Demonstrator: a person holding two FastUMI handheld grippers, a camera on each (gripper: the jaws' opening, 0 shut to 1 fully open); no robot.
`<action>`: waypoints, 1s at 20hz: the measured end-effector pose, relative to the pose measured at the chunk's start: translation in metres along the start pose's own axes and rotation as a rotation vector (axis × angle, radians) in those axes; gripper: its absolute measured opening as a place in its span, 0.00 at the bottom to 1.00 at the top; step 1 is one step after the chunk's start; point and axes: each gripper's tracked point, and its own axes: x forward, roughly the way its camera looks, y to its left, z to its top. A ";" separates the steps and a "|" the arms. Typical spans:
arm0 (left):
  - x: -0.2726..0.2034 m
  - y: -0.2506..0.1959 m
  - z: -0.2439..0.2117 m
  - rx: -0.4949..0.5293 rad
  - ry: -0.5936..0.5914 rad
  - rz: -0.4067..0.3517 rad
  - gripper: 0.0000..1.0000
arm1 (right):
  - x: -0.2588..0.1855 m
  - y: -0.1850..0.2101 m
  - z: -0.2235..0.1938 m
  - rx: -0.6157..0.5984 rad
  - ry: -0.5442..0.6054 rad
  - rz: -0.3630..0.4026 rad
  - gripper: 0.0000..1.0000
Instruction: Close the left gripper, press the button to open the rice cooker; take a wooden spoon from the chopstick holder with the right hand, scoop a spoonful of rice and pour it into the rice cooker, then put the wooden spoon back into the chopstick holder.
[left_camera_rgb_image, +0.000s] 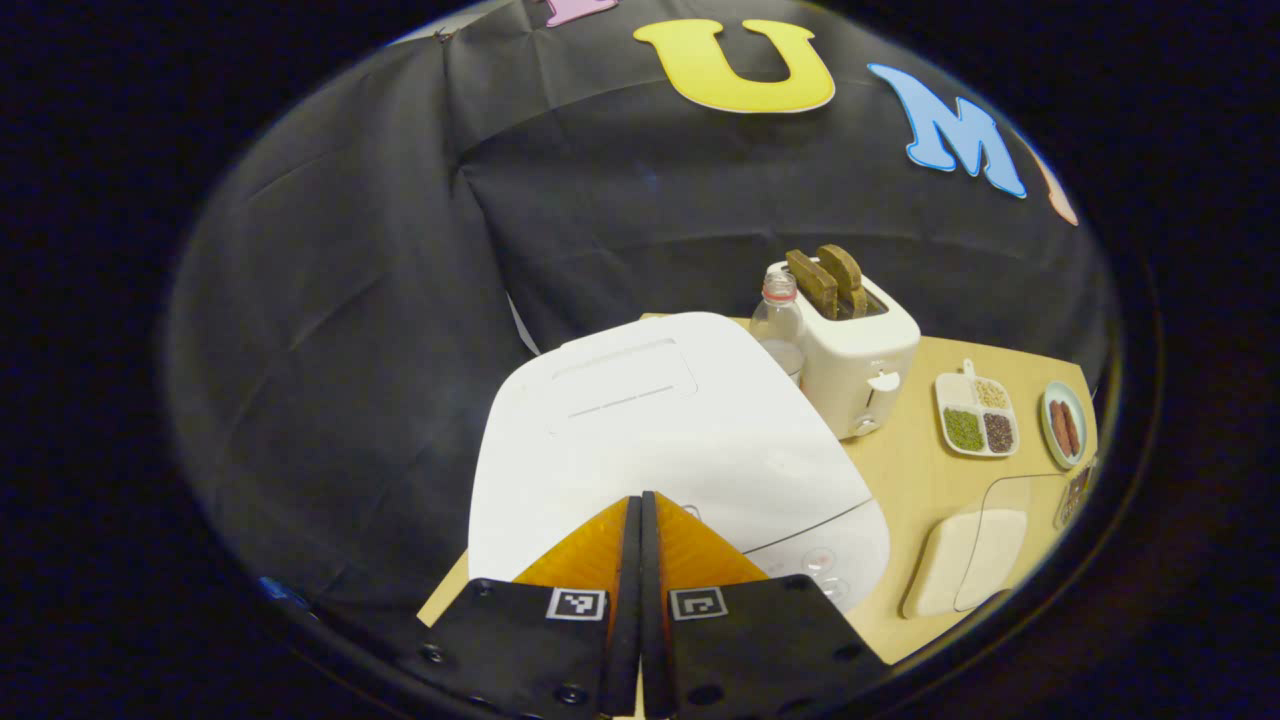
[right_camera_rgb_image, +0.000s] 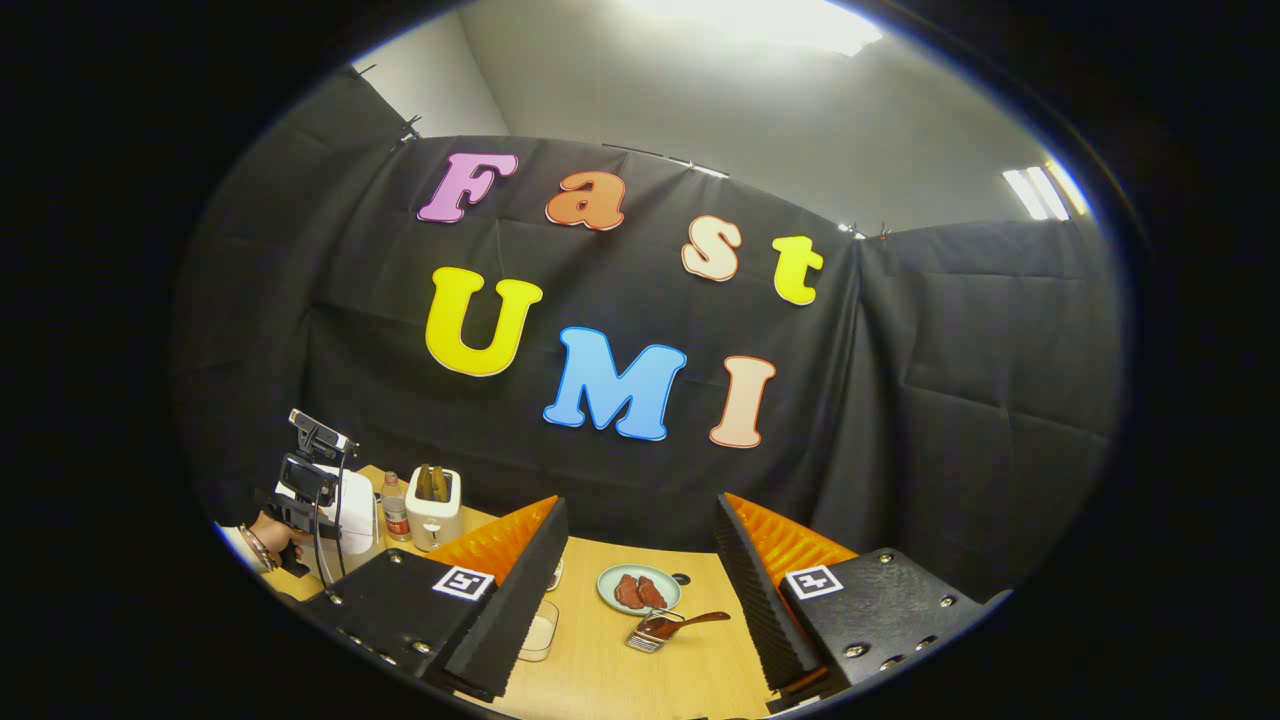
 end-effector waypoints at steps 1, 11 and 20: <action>-0.002 0.000 0.000 -0.018 -0.005 -0.012 0.10 | -0.001 -0.001 -0.001 0.004 0.003 0.000 0.91; -0.075 0.012 0.107 0.008 -0.428 -0.003 0.09 | 0.004 0.009 -0.004 0.039 0.014 0.026 0.90; -0.096 0.011 0.071 0.000 -0.448 -0.037 0.10 | 0.007 0.005 -0.002 0.047 0.007 0.018 0.90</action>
